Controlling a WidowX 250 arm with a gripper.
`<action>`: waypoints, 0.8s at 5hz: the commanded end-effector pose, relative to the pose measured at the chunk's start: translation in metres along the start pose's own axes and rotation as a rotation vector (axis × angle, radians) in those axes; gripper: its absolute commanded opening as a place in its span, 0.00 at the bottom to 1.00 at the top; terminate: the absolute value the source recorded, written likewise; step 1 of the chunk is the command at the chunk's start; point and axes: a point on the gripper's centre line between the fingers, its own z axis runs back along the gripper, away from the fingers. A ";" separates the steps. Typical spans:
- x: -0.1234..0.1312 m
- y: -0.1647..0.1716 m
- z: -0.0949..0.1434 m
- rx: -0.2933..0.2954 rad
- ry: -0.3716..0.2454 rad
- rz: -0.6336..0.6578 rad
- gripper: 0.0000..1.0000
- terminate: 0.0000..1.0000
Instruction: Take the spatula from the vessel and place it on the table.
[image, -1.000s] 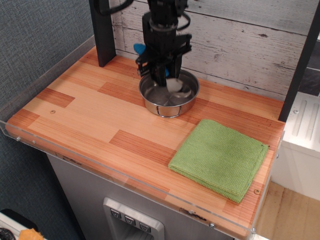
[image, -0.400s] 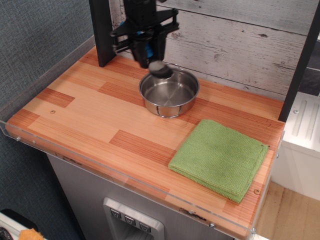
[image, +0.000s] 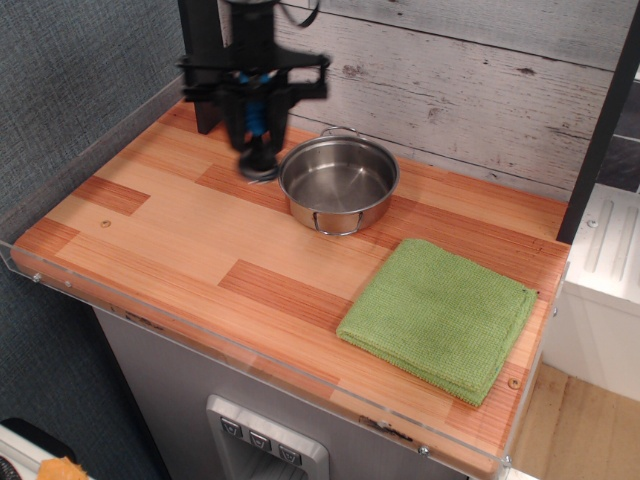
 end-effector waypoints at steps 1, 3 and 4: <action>0.018 0.056 0.003 0.032 -0.036 -0.347 0.00 0.00; 0.031 0.091 -0.027 -0.001 -0.068 -0.449 0.00 0.00; 0.033 0.091 -0.041 -0.054 -0.137 -0.467 0.00 0.00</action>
